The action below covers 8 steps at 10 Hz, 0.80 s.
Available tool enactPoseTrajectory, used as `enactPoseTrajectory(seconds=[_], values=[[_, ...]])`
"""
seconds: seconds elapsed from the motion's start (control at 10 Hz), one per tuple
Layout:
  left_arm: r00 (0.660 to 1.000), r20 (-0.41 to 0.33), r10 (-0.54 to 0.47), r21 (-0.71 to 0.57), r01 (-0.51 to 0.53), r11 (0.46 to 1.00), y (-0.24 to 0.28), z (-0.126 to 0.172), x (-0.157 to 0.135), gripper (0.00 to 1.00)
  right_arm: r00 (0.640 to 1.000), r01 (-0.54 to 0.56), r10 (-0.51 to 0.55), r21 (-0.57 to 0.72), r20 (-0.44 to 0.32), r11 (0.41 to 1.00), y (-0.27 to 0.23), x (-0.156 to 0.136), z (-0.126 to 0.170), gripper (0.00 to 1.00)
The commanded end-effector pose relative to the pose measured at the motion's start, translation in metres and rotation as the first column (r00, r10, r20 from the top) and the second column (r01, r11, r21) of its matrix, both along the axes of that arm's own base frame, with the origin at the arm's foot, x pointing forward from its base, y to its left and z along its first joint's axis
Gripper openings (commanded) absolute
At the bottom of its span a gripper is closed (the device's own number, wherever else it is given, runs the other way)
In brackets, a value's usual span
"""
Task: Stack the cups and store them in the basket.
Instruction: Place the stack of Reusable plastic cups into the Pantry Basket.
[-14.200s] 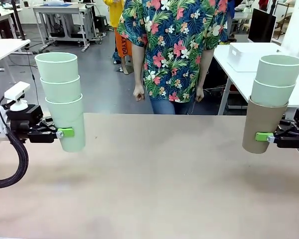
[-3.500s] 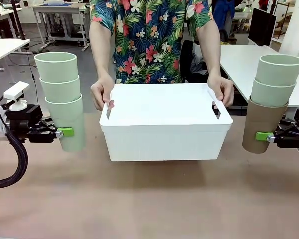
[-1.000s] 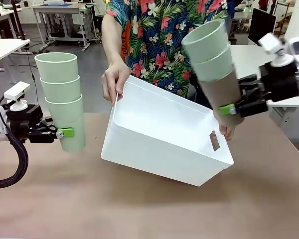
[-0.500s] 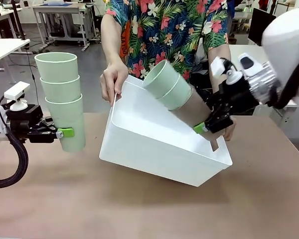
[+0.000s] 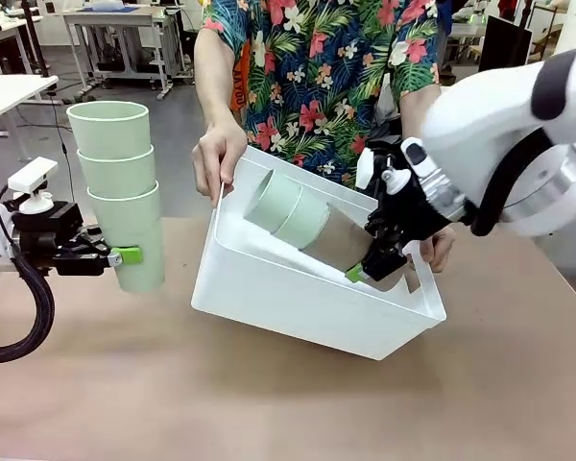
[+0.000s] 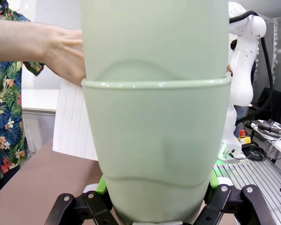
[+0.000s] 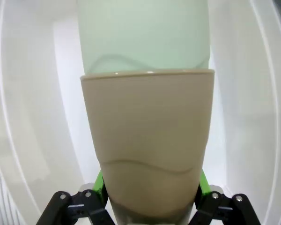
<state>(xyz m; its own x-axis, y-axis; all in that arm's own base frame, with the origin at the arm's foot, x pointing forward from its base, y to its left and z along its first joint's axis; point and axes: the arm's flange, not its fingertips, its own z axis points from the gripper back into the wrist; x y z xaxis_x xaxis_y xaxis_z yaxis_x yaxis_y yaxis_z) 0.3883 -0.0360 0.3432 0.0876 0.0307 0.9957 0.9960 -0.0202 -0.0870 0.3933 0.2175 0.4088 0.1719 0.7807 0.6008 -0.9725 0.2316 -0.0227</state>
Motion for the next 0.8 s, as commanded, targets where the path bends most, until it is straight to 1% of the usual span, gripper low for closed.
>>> enactPoseTrajectory(seconds=[0.0, 0.2, 0.4, 0.7], values=[[1.000, 0.010, -0.002, -0.008, 0.002, 1.000, -0.001, 0.005, -0.001, 0.85, 0.999, 0.036, -0.036, -0.063, 0.006, 0.997, 0.019, 0.006, -0.001, 0.84], [1.000, 0.010, -0.002, -0.008, 0.002, 1.000, -0.001, 0.005, -0.001, 0.85, 0.999, 0.033, -0.031, -0.101, 0.014, 0.994, 0.032, 0.007, -0.009, 0.84], [1.000, 0.010, -0.002, -0.008, 0.002, 1.000, -0.001, 0.005, -0.001, 0.85, 0.999, 0.036, -0.033, -0.108, 0.029, 0.993, 0.032, -0.002, -0.014, 0.84], [1.000, 0.010, -0.002, -0.008, 0.002, 1.000, -0.001, 0.005, -0.001, 0.85, 0.999, 0.039, -0.036, -0.119, 0.033, 0.992, 0.034, 0.001, -0.025, 0.84]])
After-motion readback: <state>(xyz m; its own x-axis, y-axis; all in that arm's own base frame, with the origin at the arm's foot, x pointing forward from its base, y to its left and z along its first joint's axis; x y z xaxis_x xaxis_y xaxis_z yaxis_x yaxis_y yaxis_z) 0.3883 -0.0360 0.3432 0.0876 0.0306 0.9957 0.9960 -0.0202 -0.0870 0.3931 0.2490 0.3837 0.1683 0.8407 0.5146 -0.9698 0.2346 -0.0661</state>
